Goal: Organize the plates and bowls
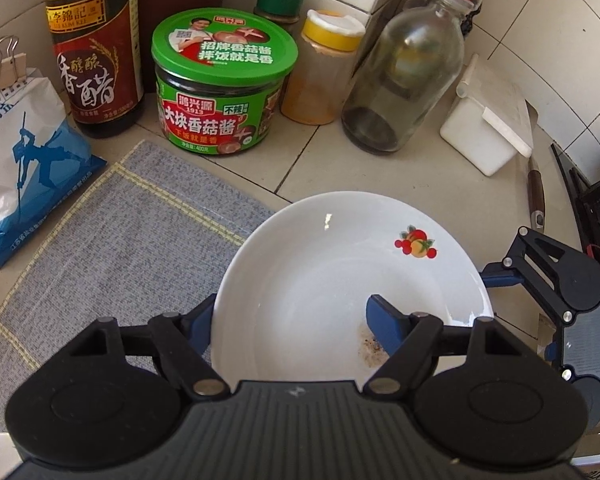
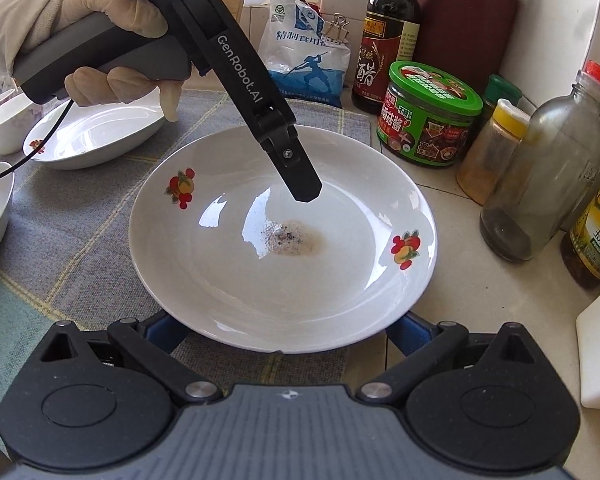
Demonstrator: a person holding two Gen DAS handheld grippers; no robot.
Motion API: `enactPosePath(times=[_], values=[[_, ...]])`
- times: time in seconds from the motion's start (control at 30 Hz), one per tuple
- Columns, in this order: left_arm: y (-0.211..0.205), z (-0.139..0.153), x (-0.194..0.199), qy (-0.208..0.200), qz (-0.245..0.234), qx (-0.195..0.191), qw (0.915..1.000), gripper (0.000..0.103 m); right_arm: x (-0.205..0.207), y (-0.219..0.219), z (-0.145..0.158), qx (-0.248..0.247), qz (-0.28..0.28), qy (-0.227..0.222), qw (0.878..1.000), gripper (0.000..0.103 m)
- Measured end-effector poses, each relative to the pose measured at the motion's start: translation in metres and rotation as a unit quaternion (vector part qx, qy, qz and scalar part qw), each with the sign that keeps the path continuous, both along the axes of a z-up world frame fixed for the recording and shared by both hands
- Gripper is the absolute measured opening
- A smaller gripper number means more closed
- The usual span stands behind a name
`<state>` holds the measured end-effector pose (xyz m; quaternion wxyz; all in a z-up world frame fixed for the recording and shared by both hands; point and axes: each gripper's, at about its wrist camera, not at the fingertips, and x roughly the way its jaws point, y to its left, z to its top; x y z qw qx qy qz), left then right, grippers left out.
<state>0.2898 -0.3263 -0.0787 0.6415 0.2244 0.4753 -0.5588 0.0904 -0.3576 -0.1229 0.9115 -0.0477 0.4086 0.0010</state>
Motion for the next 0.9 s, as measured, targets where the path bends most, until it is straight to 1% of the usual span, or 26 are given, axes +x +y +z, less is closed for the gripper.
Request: enactPosePath(times=[0.1,0.2,0.33,0.43,0.6,0.73,0.9], values=[[0.004,0.008,-0.005,-0.017,0.001,-0.011,0.9998,0.084,-0.005,-0.001,0.003,0.005,-0.006,0.0,1.0,0.103],[0.012,0.019,-0.013,-0.039,0.003,-0.023,0.999,0.086,-0.014,0.002,0.005,0.006,-0.02,0.008,1.0,0.103],[0.029,0.035,-0.028,-0.07,0.019,-0.047,0.9962,0.089,-0.032,0.012,0.009,0.002,-0.035,0.011,0.999,0.103],[0.045,0.048,-0.043,-0.087,0.034,-0.064,0.9936,0.091,-0.048,0.023,0.017,0.008,-0.045,-0.003,0.999,0.103],[0.075,0.069,-0.081,-0.129,0.055,-0.083,0.9866,0.092,-0.072,0.04,0.029,0.041,-0.055,-0.039,0.997,0.103],[0.105,0.079,-0.112,-0.149,0.093,-0.096,0.9798,0.093,-0.086,0.054,0.03,0.057,-0.049,-0.056,0.996,0.103],[0.145,0.08,-0.147,-0.145,0.156,-0.097,0.9722,0.093,-0.103,0.074,0.031,0.052,-0.024,-0.065,0.996,0.103]])
